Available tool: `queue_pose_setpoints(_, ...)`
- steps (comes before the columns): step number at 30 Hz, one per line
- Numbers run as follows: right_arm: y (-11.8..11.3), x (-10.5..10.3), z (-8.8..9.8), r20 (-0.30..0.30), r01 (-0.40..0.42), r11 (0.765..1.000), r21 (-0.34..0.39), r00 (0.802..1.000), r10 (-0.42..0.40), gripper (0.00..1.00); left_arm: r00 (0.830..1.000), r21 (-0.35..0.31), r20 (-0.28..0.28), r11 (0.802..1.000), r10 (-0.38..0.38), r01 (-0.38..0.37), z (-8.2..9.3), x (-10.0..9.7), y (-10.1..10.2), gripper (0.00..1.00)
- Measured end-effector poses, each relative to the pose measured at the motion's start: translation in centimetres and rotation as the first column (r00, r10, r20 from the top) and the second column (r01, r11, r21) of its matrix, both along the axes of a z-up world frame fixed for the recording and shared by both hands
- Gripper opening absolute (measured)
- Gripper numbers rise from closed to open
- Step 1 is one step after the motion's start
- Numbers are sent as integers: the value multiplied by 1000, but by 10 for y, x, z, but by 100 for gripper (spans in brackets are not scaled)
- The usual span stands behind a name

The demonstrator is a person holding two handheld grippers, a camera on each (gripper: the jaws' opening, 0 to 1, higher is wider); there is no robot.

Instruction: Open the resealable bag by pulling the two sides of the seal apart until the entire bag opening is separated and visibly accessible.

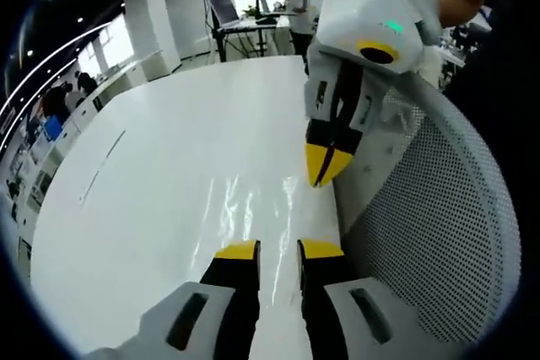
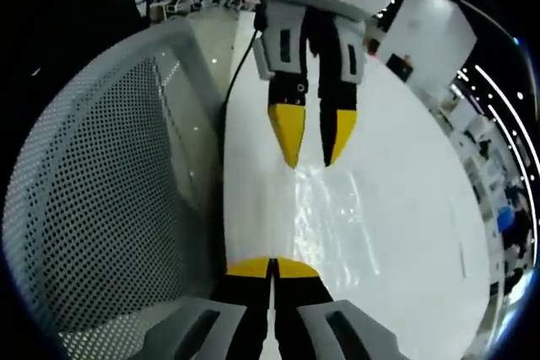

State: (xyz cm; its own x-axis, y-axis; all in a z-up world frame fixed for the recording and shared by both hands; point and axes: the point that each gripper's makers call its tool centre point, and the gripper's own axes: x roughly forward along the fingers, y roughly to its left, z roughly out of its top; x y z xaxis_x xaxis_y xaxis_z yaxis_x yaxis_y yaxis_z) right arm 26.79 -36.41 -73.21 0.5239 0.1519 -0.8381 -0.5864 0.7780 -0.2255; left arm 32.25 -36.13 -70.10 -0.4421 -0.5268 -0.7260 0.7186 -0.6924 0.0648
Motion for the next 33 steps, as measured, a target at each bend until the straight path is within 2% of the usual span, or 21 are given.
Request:
queue_pose_setpoints(3,0,1,1,2,-8,1000,-7,1000,8,0,999,7,17,999,-34,34,-4,-5,0,10)
queue_pose_setpoints(10,6,2,4,4,-58,998,-36,998,58,0,997,32,18,996,-82,81,-12,-14,-2,11)
queue_pose_setpoints(15,7,6,6,14,-74,996,-43,997,74,0,992,79,48,991,-115,111,-24,-13,1,7)
queue_pose_setpoints(18,8,7,7,18,-75,996,-43,997,76,0,991,93,58,989,-120,114,-26,-13,1,0)
queue_pose_setpoints(22,8,7,7,17,-76,996,-42,997,77,0,993,101,54,990,-100,95,-25,-13,0,0)
queue_pose_setpoints(26,9,6,6,19,-75,997,-35,997,76,0,996,56,75,997,-52,48,-20,-6,-9,0)
queue_pose_setpoints(33,9,9,8,28,-72,997,-33,997,73,0,985,-49,165,998,-42,50,-5,2,-23,0)
